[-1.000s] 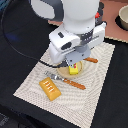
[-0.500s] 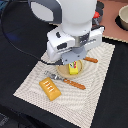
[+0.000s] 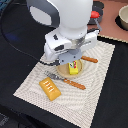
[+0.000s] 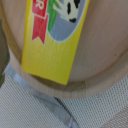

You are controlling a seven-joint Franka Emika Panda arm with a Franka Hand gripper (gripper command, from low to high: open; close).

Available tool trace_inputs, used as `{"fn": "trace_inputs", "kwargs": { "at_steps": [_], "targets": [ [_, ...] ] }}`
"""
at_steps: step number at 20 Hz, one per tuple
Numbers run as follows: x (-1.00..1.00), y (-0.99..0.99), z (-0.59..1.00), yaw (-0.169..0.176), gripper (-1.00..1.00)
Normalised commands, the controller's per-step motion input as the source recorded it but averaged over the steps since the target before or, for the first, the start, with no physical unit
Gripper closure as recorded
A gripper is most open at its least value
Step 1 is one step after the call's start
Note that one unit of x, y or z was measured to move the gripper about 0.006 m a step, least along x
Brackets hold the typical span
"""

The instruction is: Interact with the objects in diverse but meaningful ways.

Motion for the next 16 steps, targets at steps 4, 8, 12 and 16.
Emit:
{"fn": "trace_inputs", "kwargs": {
  "at_steps": [4, 8, 12, 16],
  "targets": [
    [0.06, 0.19, -0.02, -0.058, -1.0],
    [0.01, 0.16, -0.06, -0.055, -1.0],
    [0.0, 0.12, -0.12, -0.052, -1.0],
    [0.0, 0.07, -0.11, -0.039, -1.0]
  ]
}}
